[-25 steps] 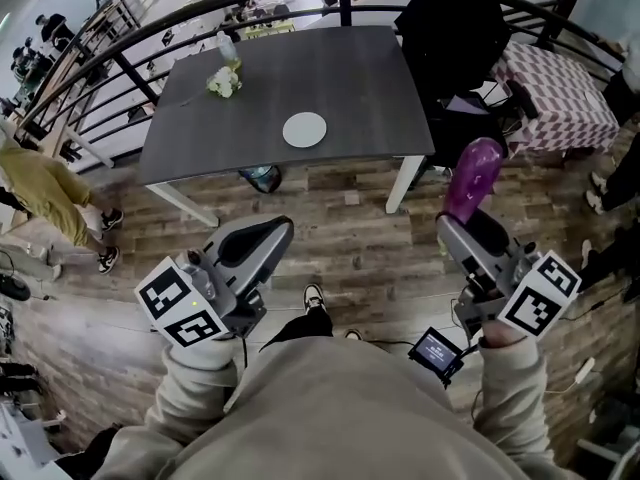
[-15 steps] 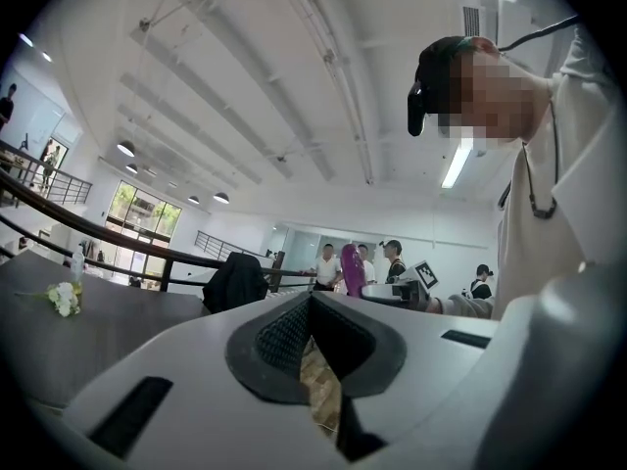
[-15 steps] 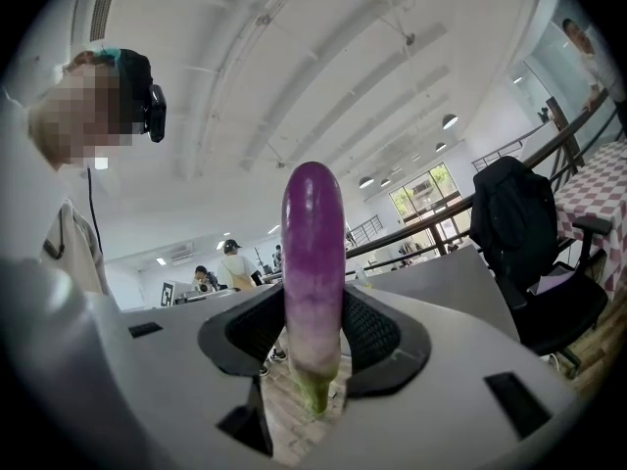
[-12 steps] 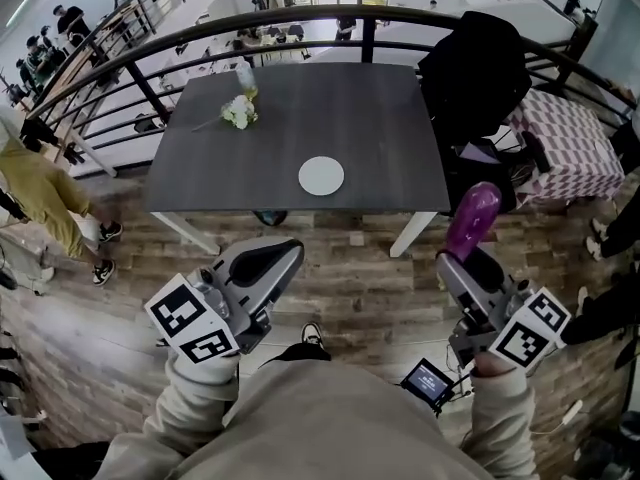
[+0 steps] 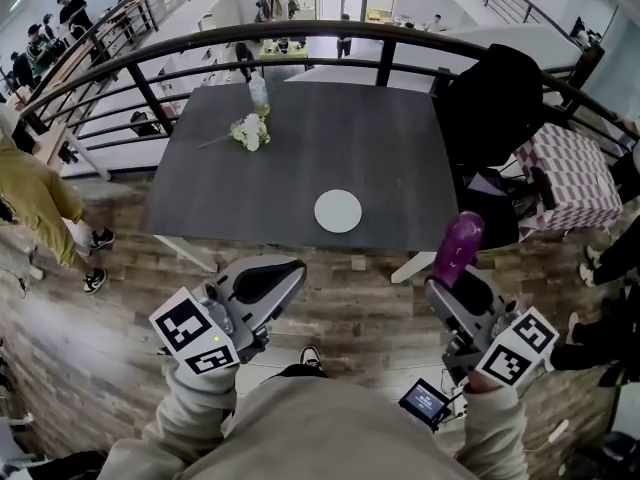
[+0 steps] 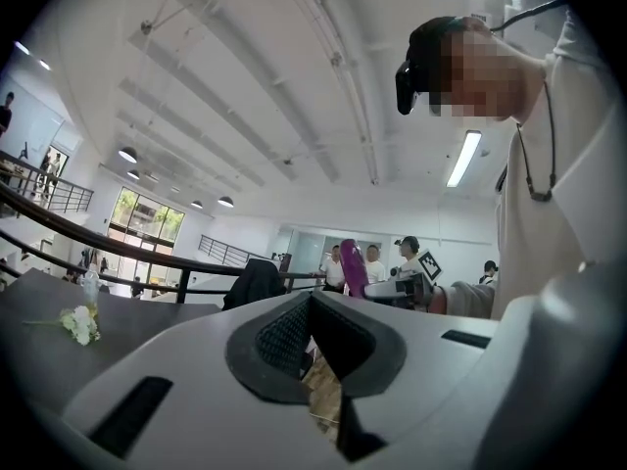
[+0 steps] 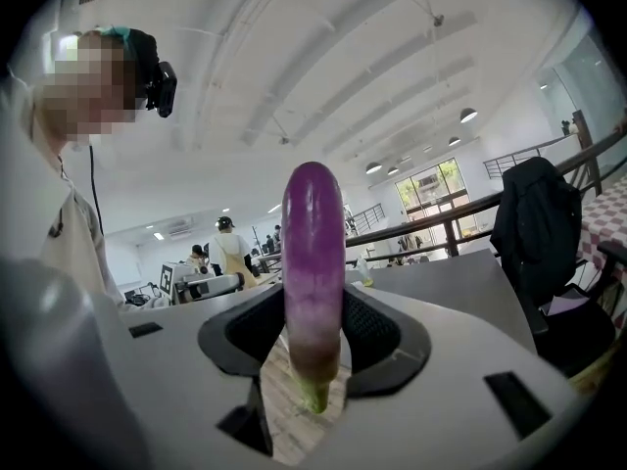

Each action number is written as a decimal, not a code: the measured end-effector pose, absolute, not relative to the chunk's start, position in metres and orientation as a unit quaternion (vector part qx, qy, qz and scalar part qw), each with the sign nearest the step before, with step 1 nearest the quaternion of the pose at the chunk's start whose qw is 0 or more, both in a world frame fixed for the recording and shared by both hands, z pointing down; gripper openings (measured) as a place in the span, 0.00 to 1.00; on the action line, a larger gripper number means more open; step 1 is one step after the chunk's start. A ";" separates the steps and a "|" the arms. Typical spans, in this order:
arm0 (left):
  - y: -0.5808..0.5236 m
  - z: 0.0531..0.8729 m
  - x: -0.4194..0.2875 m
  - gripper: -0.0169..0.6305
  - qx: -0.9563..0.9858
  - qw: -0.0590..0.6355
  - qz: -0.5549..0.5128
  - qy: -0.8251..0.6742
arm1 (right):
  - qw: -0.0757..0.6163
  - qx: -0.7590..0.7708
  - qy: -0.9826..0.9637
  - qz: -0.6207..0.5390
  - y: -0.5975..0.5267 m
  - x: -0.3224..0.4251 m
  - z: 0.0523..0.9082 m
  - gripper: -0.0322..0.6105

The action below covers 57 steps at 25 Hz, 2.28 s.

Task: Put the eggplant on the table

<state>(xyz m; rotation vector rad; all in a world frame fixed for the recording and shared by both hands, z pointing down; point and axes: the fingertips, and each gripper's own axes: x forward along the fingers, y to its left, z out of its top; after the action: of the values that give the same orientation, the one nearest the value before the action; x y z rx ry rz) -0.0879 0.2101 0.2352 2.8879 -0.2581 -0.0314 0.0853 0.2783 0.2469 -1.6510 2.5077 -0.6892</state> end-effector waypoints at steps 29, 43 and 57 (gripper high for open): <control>0.133 0.249 -0.105 0.03 0.987 0.141 -0.010 -0.081 | 0.041 -0.518 0.819 -0.244 0.164 0.058 0.243 0.35; 0.043 0.242 -0.005 0.03 0.988 0.140 0.001 -0.069 | 0.050 -0.511 0.818 -0.261 0.090 0.147 0.255 0.35; 0.005 0.257 0.033 0.03 0.981 0.153 0.011 -0.114 | 0.037 -0.452 0.843 -0.289 0.040 0.177 0.289 0.35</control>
<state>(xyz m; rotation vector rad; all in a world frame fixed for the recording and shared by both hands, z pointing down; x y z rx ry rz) 0.0331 0.0051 0.2566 2.8143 -0.3269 0.0317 0.1768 0.0399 0.2892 -1.3875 2.5892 -0.8872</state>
